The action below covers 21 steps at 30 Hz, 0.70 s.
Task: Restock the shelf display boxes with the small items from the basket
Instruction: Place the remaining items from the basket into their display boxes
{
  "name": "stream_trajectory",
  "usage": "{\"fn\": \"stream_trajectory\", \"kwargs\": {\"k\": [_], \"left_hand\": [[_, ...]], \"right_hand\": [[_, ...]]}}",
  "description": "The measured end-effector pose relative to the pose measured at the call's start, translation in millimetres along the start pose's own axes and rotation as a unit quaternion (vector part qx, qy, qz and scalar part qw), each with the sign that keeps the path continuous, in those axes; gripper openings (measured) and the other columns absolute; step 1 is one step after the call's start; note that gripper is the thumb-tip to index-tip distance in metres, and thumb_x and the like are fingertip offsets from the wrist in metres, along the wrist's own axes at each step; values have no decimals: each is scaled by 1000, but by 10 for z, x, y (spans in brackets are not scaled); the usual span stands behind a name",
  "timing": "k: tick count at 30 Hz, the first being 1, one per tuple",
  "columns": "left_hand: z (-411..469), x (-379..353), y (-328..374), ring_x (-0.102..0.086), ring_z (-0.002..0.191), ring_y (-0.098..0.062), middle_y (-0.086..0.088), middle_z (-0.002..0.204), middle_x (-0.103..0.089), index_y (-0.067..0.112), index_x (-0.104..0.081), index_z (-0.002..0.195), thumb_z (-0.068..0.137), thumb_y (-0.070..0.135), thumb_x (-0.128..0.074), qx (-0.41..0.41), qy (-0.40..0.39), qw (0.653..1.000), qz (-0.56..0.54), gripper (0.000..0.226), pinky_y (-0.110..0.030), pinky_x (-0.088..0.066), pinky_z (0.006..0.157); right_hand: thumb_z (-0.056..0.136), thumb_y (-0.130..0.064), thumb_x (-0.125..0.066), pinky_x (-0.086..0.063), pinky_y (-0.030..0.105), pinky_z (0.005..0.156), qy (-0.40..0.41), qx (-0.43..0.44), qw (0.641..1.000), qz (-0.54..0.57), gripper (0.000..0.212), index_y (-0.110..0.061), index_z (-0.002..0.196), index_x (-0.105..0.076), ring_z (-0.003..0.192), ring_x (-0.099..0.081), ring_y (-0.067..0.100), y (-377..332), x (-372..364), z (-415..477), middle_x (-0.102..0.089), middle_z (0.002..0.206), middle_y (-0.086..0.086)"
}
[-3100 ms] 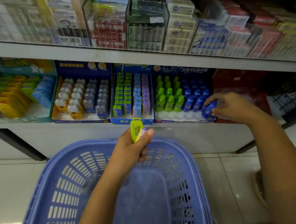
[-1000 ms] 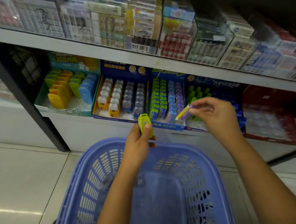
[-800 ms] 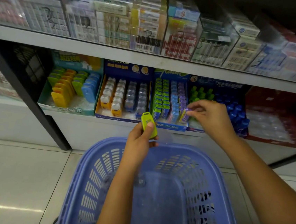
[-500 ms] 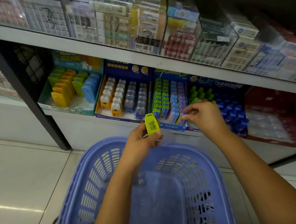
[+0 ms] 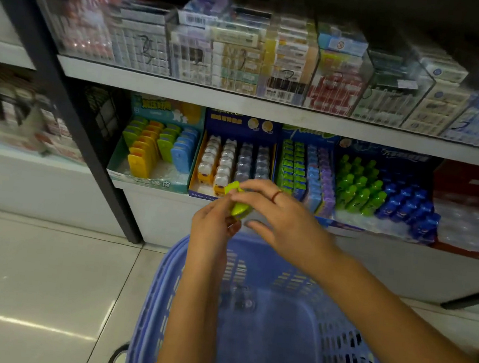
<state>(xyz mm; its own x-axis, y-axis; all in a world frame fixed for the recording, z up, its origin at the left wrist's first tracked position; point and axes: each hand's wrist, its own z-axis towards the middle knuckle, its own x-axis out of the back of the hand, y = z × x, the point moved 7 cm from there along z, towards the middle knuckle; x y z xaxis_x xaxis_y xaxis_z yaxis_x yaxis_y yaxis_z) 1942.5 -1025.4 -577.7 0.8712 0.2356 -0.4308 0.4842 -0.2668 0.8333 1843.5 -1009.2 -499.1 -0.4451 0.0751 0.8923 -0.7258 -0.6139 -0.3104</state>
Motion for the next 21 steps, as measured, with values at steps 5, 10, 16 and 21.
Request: {"fn": "stream_trajectory", "kwargs": {"k": [5,10,16,21], "left_hand": [[190,394,374,-69,68,-5,3,69,-72,20,-71,81,96,32,-51,-41,36,998,37,28,-17,-54,61],[355,732,757,-61,104,-14,2,105,-66,13,-65,116,100,32,-42,-193,119,927,300,34,-21,-43,77],[442,872,631,-39,133,-17,-5,143,-46,7,-55,132,94,17,-56,-252,138,848,446,39,-18,-26,104],[465,944,603,-34,135,-17,-2,147,-39,13,-56,130,93,18,-57,-256,143,839,459,37,-12,-21,101]], "right_hand": [[83,-2,-68,-57,40,82,70,154,981,-94,33,-3,115,-65,102,-65,31,-263,-109,479,-67,112,15],[86,-18,-66,-48,16,77,120,-63,980,148,30,-12,115,-61,88,-61,12,-20,-189,1232,-66,101,4],[81,-12,-71,-47,24,85,113,-133,968,182,23,-6,103,-68,94,-62,19,105,-645,1751,-69,104,6],[82,-20,-70,-37,38,92,49,-135,985,92,20,-10,98,-66,111,-48,29,136,-938,1832,-67,102,6]]}}
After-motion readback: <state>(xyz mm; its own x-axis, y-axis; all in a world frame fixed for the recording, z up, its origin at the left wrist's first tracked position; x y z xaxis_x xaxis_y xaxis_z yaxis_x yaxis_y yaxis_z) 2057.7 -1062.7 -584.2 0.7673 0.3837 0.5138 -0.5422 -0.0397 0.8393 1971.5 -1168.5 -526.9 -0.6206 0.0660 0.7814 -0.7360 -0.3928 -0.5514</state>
